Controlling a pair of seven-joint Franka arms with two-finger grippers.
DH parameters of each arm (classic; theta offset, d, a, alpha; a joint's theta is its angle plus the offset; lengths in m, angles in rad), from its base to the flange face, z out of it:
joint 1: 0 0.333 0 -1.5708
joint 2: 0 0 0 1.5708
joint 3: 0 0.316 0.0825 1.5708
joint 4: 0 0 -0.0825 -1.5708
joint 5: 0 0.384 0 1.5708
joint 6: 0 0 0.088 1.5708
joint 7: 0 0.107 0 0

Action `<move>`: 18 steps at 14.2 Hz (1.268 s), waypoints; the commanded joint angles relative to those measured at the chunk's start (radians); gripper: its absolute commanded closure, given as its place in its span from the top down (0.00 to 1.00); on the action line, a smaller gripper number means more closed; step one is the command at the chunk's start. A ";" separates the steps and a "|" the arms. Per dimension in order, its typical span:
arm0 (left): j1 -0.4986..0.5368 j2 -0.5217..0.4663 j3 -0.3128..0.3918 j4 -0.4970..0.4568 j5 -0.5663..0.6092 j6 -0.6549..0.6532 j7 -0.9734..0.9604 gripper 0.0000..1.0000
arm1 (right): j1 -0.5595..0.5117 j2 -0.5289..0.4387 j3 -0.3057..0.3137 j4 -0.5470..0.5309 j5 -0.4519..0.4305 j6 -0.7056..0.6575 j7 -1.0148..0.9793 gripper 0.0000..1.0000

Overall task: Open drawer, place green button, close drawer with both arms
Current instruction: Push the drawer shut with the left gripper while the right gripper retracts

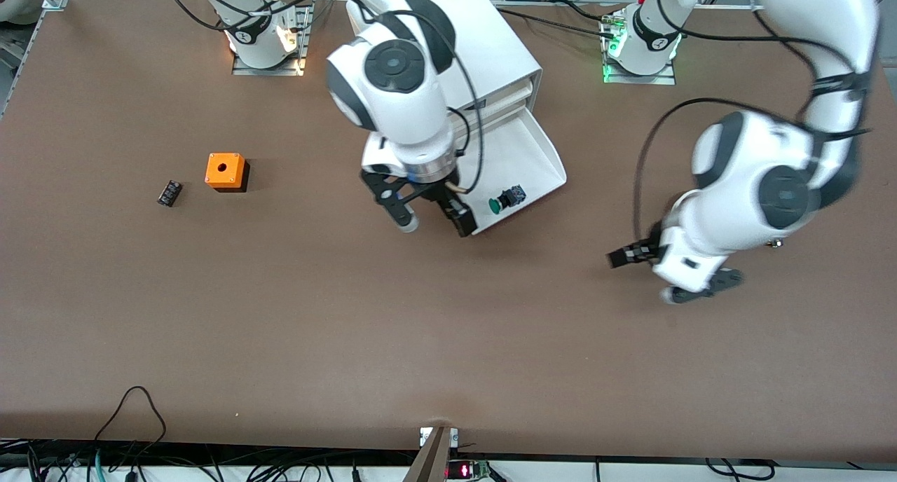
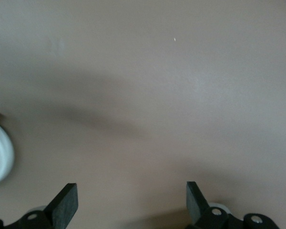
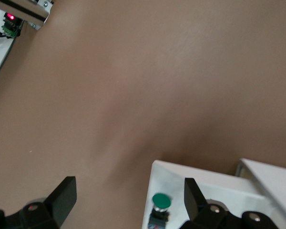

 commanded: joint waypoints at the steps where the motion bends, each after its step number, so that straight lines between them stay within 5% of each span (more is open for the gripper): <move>1: -0.055 -0.013 0.001 -0.129 0.000 0.136 -0.132 1.00 | -0.056 -0.042 0.010 -0.020 0.022 -0.074 -0.138 1.00; 8: -0.169 0.084 0.002 -0.167 0.001 0.193 -0.224 1.00 | -0.206 -0.132 0.007 -0.064 0.043 -0.224 -0.569 1.00; 18: -0.215 0.072 -0.057 -0.299 -0.008 0.246 -0.278 1.00 | -0.507 -0.465 0.019 -0.477 0.058 -0.145 -1.181 1.00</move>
